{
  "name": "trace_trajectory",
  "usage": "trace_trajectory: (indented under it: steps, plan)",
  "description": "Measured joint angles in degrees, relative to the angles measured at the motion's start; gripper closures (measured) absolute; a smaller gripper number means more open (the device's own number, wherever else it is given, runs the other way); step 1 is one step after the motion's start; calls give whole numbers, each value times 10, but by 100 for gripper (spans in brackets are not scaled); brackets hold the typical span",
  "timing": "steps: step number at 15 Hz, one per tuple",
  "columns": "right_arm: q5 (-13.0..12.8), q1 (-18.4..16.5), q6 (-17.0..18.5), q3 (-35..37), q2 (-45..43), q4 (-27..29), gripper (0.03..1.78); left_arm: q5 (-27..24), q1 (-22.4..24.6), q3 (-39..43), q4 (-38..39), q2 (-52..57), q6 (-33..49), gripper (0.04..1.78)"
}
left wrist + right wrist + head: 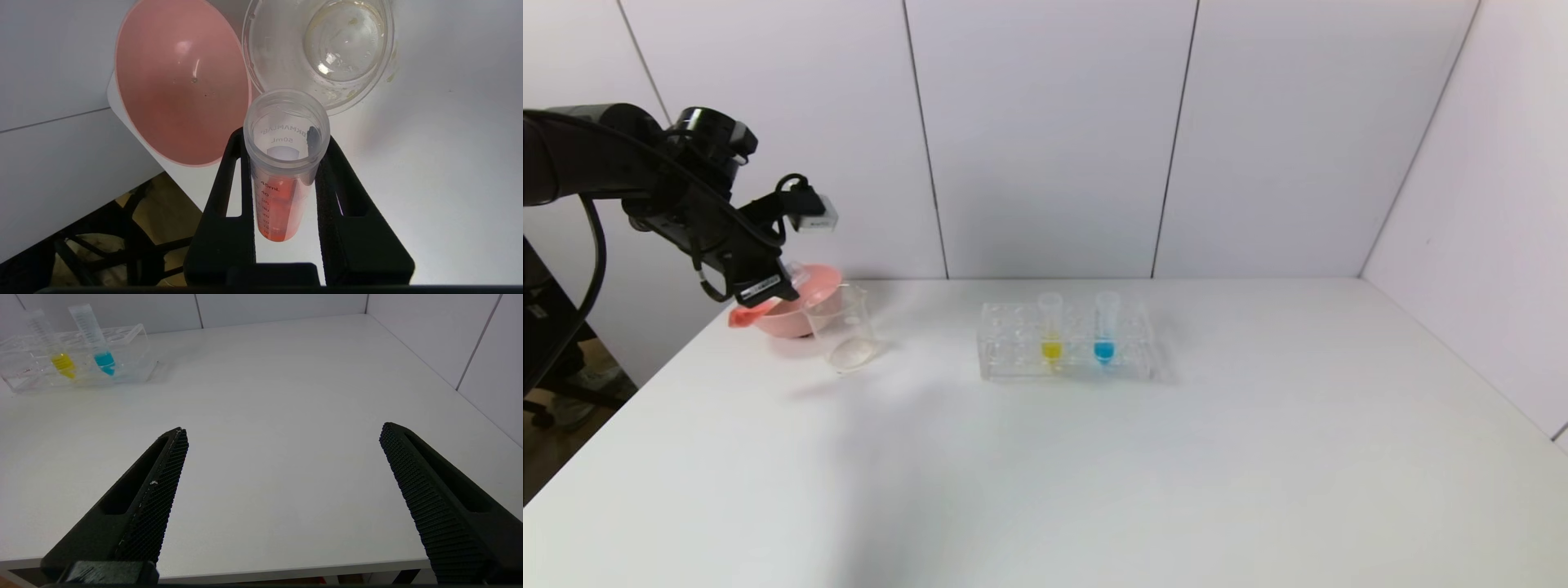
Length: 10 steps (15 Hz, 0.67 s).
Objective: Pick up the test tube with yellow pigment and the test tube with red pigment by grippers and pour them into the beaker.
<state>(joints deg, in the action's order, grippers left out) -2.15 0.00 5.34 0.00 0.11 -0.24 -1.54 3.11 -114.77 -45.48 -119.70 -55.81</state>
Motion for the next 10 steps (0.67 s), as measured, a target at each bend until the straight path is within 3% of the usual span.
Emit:
trace_trajectory:
  steps: [5,10]
  plan:
    - [0,0,0,0,0,0,10,51,-20,-1,-1,0,-21,138]
    - [0,0,0,0,0,0,10,153,-41,-1,-15,2,-41,138]
